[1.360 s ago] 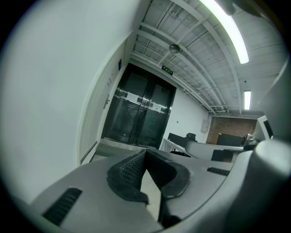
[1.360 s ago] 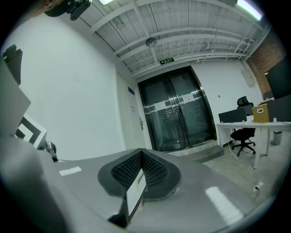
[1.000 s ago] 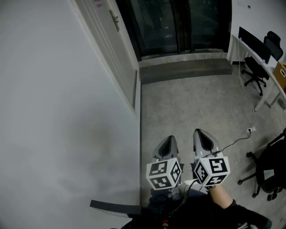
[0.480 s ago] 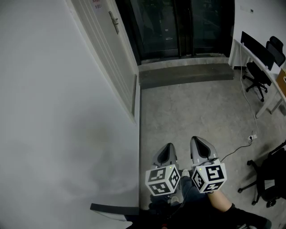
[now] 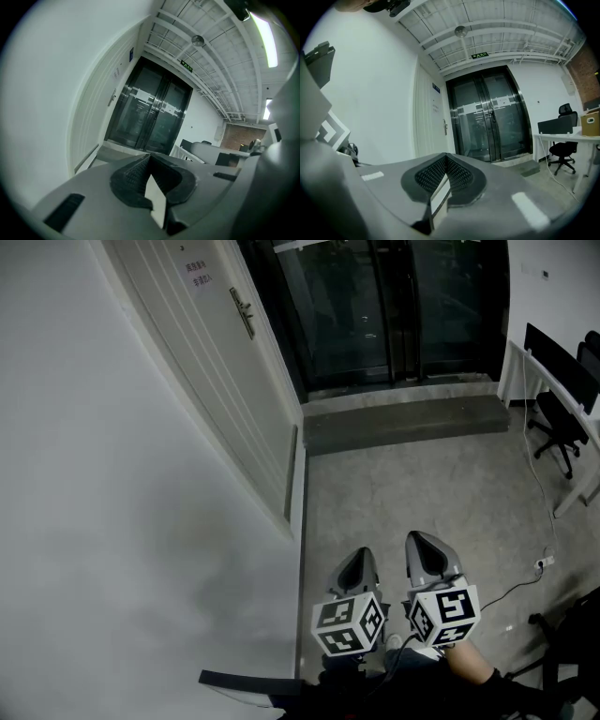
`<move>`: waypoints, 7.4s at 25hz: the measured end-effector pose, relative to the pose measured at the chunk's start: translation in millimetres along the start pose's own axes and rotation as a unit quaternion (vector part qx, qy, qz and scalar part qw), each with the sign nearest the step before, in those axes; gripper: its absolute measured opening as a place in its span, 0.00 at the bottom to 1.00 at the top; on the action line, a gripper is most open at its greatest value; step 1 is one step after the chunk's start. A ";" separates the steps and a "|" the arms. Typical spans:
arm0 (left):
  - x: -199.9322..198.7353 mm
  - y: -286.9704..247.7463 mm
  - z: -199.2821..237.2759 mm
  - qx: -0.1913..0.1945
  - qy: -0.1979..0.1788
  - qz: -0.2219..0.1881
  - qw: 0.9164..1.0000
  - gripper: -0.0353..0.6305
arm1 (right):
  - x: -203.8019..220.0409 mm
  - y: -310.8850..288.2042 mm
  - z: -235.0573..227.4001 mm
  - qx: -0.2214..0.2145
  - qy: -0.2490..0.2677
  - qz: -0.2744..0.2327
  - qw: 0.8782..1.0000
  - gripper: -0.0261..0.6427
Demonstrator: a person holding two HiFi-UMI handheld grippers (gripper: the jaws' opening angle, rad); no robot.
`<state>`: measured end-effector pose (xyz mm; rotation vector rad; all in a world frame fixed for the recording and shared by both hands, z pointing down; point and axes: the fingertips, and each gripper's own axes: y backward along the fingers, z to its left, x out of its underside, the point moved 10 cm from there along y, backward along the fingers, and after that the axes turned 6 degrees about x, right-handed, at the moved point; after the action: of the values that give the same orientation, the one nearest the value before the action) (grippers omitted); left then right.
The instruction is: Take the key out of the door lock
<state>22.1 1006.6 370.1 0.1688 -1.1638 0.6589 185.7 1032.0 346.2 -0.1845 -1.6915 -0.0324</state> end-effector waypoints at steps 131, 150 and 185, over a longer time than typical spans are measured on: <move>-451.6 -968.0 521.1 -0.347 0.079 -0.160 0.921 0.05 | -115.9 -1290.7 -159.6 -0.429 -0.005 0.021 0.903 0.04; -502.4 -883.8 630.5 -0.409 0.070 -0.248 0.876 0.05 | -151.0 -1359.1 0.5 -0.518 0.088 -0.081 0.847 0.05; -546.7 -876.5 654.7 -0.460 0.053 -0.303 0.833 0.05 | -199.5 -1417.1 94.2 -0.484 0.367 -0.323 0.726 0.07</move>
<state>-133.7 -205.9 331.4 -0.3160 -1.1201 -0.4847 -82.8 -374.1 258.8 -0.2927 -0.7093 -1.3657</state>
